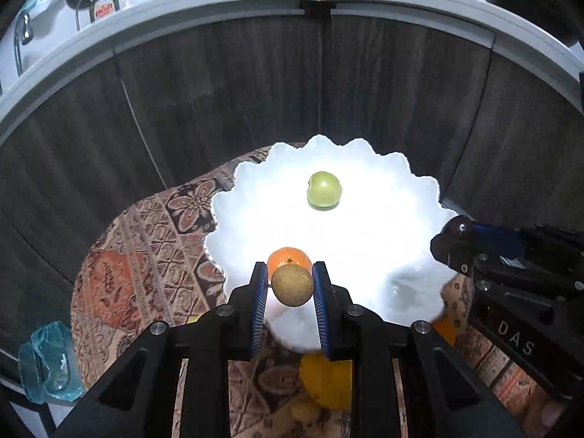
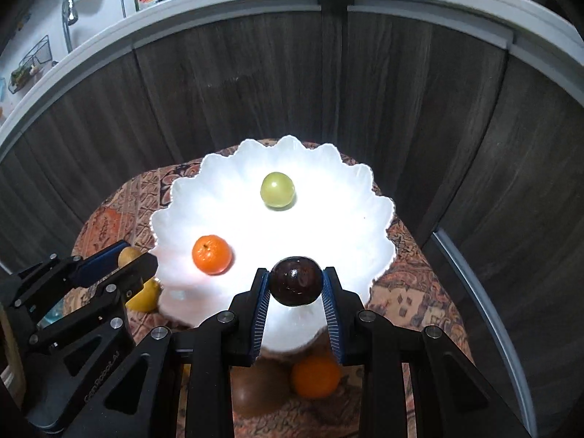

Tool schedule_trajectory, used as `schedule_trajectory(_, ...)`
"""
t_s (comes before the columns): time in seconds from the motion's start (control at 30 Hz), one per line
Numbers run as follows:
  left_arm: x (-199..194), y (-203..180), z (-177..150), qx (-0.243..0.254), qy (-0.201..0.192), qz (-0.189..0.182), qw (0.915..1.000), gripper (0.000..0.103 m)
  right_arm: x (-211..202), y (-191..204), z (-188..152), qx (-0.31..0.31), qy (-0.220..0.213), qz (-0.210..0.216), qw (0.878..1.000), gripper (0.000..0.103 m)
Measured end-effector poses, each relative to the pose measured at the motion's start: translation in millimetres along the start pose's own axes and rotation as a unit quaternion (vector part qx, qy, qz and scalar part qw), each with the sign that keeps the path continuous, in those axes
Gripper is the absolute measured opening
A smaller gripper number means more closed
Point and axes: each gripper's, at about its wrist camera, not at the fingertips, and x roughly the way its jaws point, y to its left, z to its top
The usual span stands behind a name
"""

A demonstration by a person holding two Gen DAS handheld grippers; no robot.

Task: Organize fruits
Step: 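Lower the small fruit and plum into the white bowl and release both, then withdraw both tools from the bowl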

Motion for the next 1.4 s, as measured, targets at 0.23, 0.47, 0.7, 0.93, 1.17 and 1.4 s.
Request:
schedule_trajectory(0.23, 35.3, 4.3, 2.4, -0.001, 0.024, -0.011, 0.9997, 0.025, 32.9, -2.6, 1.3, -0.008, 0.029, 0.001, 1.000, 0.030)
schedule_trajectory(0.47, 53.3, 2.4, -2.0, 0.005, 0.044, -0.018, 0.9989, 0.028, 49.1, -0.1, -0.3, -0.017, 0.047, 0.008, 0.999, 0.030)
schedule_trajectory(0.7, 48.2, 9.2, -3.3, -0.004, 0.039, 0.011, 0.9992, 0.062, 48.6, 1.1, 1.6, -0.024, 0.037, -0.013, 0.999, 0.058)
schedule_trajectory(0.93, 36.0, 15.2, -3.5, -0.004, 0.026, 0.049, 0.9985, 0.079, 37.0, -0.4, 1.4, -0.018, 0.017, -0.048, 0.999, 0.086)
schedule_trajectory(1.17, 18.2, 16.3, -4.8, -0.009, 0.012, 0.060, 0.9981, 0.086, 19.4, -5.3, -1.2, 0.004, 0.003, -0.062, 0.998, 0.091)
schedule_trajectory(1.4, -5.3, 17.4, -8.5, -0.015, -0.002, 0.065, 0.9978, 0.090, -2.4, -4.0, -5.1, 0.017, -0.012, -0.068, 0.997, 0.091)
